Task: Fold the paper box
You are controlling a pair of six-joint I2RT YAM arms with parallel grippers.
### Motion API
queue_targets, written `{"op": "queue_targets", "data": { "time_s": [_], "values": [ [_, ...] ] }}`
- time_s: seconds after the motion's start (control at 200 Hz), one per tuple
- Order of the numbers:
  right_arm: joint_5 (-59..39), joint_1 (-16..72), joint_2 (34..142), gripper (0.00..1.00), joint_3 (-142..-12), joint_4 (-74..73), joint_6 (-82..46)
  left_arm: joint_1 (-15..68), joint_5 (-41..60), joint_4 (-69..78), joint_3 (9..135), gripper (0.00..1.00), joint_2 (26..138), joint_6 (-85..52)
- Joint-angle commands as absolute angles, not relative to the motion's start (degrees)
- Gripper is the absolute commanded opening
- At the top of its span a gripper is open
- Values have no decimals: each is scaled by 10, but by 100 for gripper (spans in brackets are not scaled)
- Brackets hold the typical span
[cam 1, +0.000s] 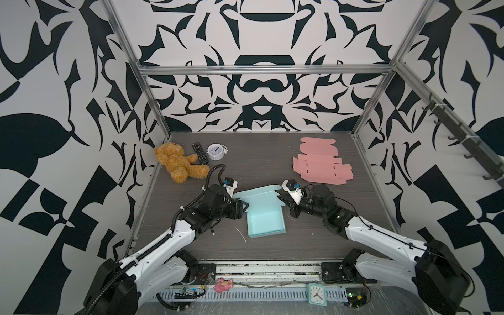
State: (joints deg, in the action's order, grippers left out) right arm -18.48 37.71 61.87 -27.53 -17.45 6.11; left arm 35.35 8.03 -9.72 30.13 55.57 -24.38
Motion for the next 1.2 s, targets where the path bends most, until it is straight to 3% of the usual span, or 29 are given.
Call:
{"op": "queue_targets", "data": {
  "time_s": [0.0,0.22,0.46,0.925,1.195],
  "values": [
    [-171,378,601,0,-273,-184,55,352,86,-107,292,56,550,-242],
    [-160,378,600,0,-270,-185,48,352,87,-106,290,49,554,-239],
    [-158,379,607,0,-270,-188,46,352,85,-113,291,30,553,-236],
    [-160,378,610,0,-273,-184,41,352,95,-119,293,12,560,-224],
    [-170,378,607,8,-275,-180,41,352,97,-141,304,9,556,-208]
  ]
}}
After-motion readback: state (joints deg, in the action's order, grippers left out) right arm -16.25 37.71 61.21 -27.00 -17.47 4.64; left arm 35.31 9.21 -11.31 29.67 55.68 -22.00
